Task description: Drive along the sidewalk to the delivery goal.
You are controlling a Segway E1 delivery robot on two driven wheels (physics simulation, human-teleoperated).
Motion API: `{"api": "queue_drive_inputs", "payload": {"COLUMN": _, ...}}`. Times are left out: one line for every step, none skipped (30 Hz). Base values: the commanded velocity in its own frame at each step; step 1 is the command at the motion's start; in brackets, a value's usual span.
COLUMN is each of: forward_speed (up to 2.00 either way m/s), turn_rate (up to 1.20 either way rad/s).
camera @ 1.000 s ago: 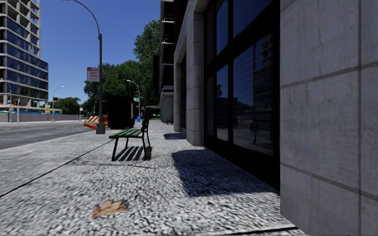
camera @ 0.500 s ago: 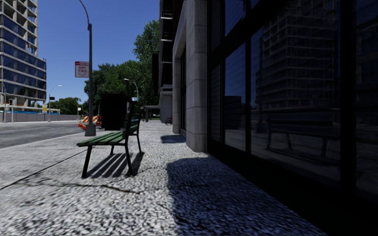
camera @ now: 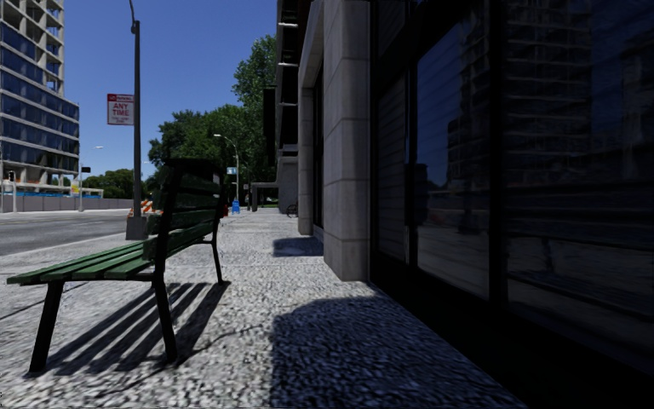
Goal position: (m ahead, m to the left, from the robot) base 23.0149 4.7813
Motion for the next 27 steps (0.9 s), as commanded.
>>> {"api": "queue_drive_inputs", "payload": {"forward_speed": 1.94, "turn_rate": 0.3}}
{"api": "queue_drive_inputs", "payload": {"forward_speed": 1.94, "turn_rate": 0.3}}
{"api": "queue_drive_inputs", "payload": {"forward_speed": 1.94, "turn_rate": 0.32}}
{"api": "queue_drive_inputs", "payload": {"forward_speed": 1.94, "turn_rate": 0.35}}
{"api": "queue_drive_inputs", "payload": {"forward_speed": 1.94, "turn_rate": 0.36}}
{"api": "queue_drive_inputs", "payload": {"forward_speed": 1.94, "turn_rate": 0.36}}
{"api": "queue_drive_inputs", "payload": {"forward_speed": 1.94, "turn_rate": 0.36}}
{"api": "queue_drive_inputs", "payload": {"forward_speed": 1.94, "turn_rate": 0.36}}
{"api": "queue_drive_inputs", "payload": {"forward_speed": 1.94, "turn_rate": 0.37}}
{"api": "queue_drive_inputs", "payload": {"forward_speed": 1.94, "turn_rate": 0.37}}
{"api": "queue_drive_inputs", "payload": {"forward_speed": 1.94, "turn_rate": 0.37}}
{"api": "queue_drive_inputs", "payload": {"forward_speed": 1.94, "turn_rate": 0.37}}
{"api": "queue_drive_inputs", "payload": {"forward_speed": 1.94, "turn_rate": 0.37}}
{"api": "queue_drive_inputs", "payload": {"forward_speed": 1.94, "turn_rate": 0.37}}
{"api": "queue_drive_inputs", "payload": {"forward_speed": 1.94, "turn_rate": 0.37}}
{"api": "queue_drive_inputs", "payload": {"forward_speed": 1.94, "turn_rate": 0.36}}
{"api": "queue_drive_inputs", "payload": {"forward_speed": 1.94, "turn_rate": 0.25}}
{"api": "queue_drive_inputs", "payload": {"forward_speed": 1.94, "turn_rate": 0.08}}
{"api": "queue_drive_inputs", "payload": {"forward_speed": 1.94, "turn_rate": 0.08}}
{"api": "queue_drive_inputs", "payload": {"forward_speed": 1.94, "turn_rate": 0.0}}
{"api": "queue_drive_inputs", "payload": {"forward_speed": 1.94, "turn_rate": 0.0}}
{"api": "queue_drive_inputs", "payload": {"forward_speed": 1.94, "turn_rate": 0.0}}
{"api": "queue_drive_inputs", "payload": {"forward_speed": 1.94, "turn_rate": 0.0}}
{"api": "queue_drive_inputs", "payload": {"forward_speed": 1.94, "turn_rate": 0.0}}
{"api": "queue_drive_inputs", "payload": {"forward_speed": 1.94, "turn_rate": 0.0}}
{"api": "queue_drive_inputs", "payload": {"forward_speed": 1.94, "turn_rate": 0.0}}
{"api": "queue_drive_inputs", "payload": {"forward_speed": 1.94, "turn_rate": 0.0}}
